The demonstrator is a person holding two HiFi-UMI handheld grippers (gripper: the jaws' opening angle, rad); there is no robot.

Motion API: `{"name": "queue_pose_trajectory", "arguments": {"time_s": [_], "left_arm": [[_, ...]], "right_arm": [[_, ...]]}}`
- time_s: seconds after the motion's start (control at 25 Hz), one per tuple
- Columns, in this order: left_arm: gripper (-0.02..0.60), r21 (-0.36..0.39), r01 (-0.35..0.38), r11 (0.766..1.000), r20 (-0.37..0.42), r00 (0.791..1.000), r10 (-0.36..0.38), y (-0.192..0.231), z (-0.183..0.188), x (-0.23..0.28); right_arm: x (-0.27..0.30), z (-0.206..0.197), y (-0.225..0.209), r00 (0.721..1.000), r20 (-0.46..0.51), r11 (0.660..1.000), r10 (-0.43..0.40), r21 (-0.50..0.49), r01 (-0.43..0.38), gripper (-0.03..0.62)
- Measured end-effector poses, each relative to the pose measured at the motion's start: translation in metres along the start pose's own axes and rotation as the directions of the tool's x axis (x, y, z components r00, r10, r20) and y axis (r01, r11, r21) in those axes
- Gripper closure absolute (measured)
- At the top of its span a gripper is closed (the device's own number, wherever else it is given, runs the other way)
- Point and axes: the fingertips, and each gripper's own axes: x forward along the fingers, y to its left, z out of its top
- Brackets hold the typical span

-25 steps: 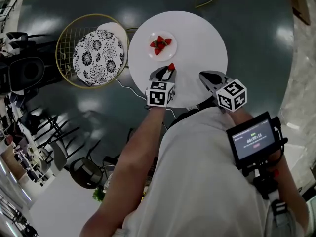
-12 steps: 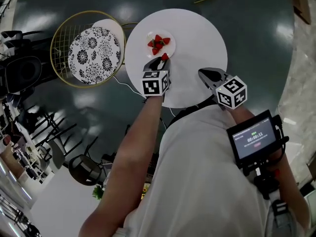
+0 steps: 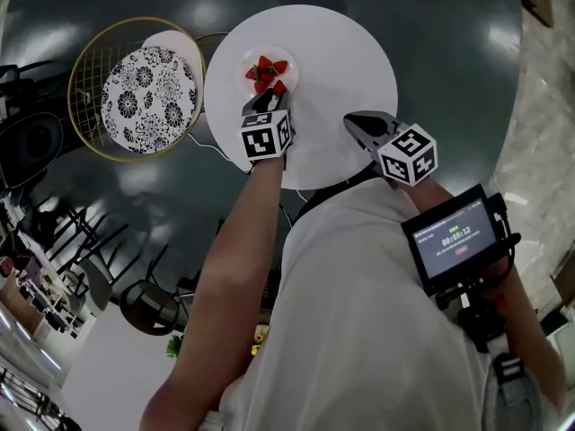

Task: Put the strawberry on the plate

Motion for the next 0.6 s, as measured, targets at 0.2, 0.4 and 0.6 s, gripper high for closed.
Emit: {"name": "queue_pose_trajectory", "arguments": {"time_s": [0.2, 0.4, 0.6], "left_arm": [[0.440, -0.010, -0.011, 1.000, -0.006, 1.000, 0.011, 0.0009, -0.0008, 0.0053], [0.440, -0.012, -0.019, 1.000, -0.011, 1.000, 0.019, 0.0054, 0.0002, 0.0077], [0.440, 0.019, -0.034, 0.999, -0.028, 0.999, 0.035, 0.0051, -0.0010, 0.0048]], "right_arm": [[-0.0040, -0.0023, -0.0024, 1.000, -0.003, 1.000, -0.011, 0.012, 0.012, 0.586], [-0.0046, -0.0043, -0.0036, 1.000, -0.005, 1.000, -0.020, 0.020, 0.020, 0.586], [-0.0050, -0.0058, -0.0038, 1.000, -0.004, 0.999, -0.022, 0.025, 0.022, 0.586]]}}
